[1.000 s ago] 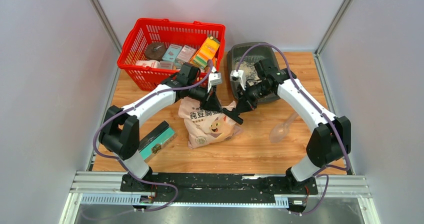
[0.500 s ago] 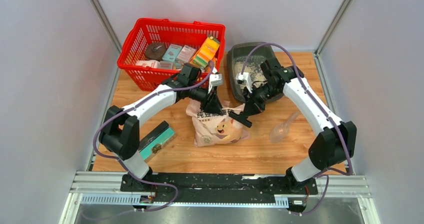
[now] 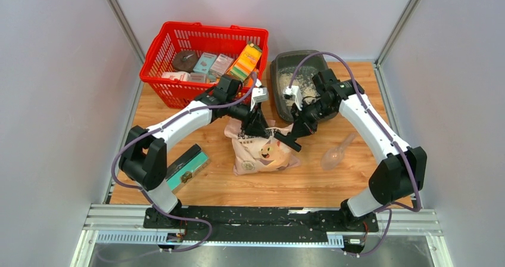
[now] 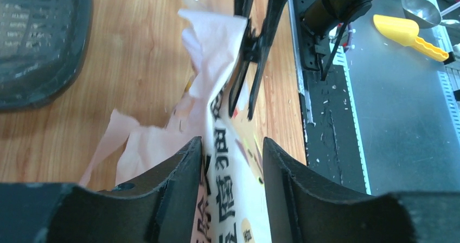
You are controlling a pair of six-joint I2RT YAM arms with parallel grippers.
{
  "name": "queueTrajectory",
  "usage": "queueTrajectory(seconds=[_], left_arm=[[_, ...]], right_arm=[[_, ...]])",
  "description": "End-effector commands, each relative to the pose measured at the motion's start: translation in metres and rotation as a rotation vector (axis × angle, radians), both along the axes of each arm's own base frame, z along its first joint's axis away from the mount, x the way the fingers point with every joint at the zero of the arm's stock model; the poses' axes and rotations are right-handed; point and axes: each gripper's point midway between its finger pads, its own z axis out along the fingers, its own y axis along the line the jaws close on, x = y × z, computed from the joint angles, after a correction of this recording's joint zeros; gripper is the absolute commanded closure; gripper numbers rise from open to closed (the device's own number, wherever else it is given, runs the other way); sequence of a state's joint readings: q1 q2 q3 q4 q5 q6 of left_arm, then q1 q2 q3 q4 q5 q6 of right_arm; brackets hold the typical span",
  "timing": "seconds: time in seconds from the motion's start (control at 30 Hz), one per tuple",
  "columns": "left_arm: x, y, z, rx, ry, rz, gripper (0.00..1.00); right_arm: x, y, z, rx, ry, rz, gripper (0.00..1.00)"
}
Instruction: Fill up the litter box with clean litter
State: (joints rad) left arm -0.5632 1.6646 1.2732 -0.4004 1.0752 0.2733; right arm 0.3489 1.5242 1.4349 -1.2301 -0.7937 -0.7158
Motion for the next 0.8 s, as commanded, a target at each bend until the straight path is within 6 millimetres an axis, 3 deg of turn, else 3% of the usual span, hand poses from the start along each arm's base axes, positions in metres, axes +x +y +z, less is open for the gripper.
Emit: queueTrajectory(seconds=[0.0, 0.23, 0.47, 0.57, 0.6, 0.7, 0.73, 0.77], left_arm=[[0.001, -0.023, 0.021, -0.080, -0.096, -0.083, 0.46], [0.007, -0.041, 0.025, -0.101, -0.103, -0.116, 0.44], [0.005, -0.053, 0.007, -0.091, -0.074, -0.145, 0.45], [0.000, -0.056, 0.002, -0.092, -0.053, -0.165, 0.59], [-0.001, -0.057, 0.003, -0.097, -0.047, -0.169, 0.78], [-0.001, -0.058, 0.002, -0.100, -0.033, -0.174, 1.00], [-0.001, -0.057, 0.003, -0.100, -0.034, -0.173, 1.00], [-0.001, -0.057, 0.003, -0.098, -0.039, -0.170, 1.00]], right_arm=[[0.018, 0.016, 0.025, 0.106, -0.076, 0.003, 1.00], [0.021, 0.016, 0.024, 0.098, -0.086, 0.006, 1.00], [0.019, 0.016, 0.022, 0.100, -0.078, 0.006, 1.00], [0.019, 0.016, 0.020, 0.098, -0.073, 0.003, 1.00], [0.019, 0.016, 0.019, 0.096, -0.070, 0.000, 1.00], [0.020, 0.015, 0.016, 0.089, -0.063, -0.006, 1.00], [0.020, 0.015, 0.017, 0.084, -0.062, -0.016, 0.97], [0.023, 0.012, 0.016, 0.070, -0.058, -0.038, 0.78]])
